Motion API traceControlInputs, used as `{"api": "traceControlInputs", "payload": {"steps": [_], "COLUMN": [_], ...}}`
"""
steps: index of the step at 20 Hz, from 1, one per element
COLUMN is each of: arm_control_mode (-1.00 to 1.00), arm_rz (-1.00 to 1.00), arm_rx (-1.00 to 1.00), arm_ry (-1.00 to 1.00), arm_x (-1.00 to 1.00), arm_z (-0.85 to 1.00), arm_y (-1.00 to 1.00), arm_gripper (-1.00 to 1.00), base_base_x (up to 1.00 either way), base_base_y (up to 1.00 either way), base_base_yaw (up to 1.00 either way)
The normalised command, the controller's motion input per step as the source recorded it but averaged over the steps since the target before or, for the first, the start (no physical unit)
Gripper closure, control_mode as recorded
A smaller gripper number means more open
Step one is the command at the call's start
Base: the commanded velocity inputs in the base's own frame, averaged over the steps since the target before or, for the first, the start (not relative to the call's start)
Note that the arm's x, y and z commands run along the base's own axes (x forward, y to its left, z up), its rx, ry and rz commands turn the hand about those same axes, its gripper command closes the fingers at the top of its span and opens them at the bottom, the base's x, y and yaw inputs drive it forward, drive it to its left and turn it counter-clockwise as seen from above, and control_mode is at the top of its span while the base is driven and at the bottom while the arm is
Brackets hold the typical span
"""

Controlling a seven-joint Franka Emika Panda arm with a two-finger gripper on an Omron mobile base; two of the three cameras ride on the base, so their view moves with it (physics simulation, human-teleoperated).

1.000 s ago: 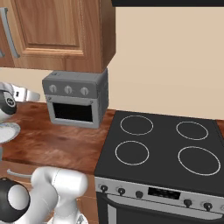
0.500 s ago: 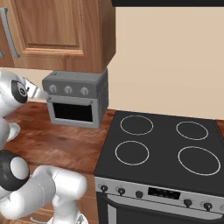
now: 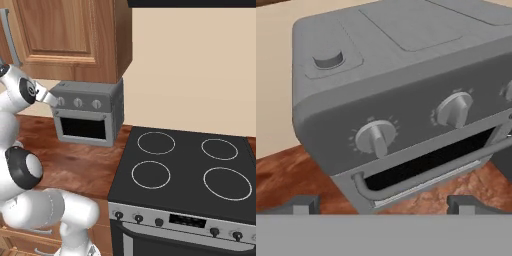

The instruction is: Pick up the bagel from the plate, place it on the toaster oven rack, close the door, and set the timer.

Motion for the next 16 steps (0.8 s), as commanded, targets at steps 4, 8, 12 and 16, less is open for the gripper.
{"api": "traceControlInputs", "payload": {"steps": [4,8,12,16], "arm_control_mode": [-1.0,-1.0,-1.0,-1.0], "arm_rz": [0.08,0.12,0.13,0.14], "arm_rx": [-0.01,-0.02,-0.03,-0.04], "arm_ry": [0.0,0.0,0.0,-0.01], "arm_x": [0.28,0.22,0.21,0.23], "arm_z": [-0.03,-0.11,-0.17,-0.3], "arm_y": [0.0,-0.05,-0.04,-0.04], "arm_gripper": [-1.0,-1.0,-1.0,-1.0], "base_base_x": [0.0,0.0,0.0,0.0], "base_base_y": [0.0,0.0,0.0,0.0], "base_base_yaw": [0.0,0.0,0.0,0.0]}}
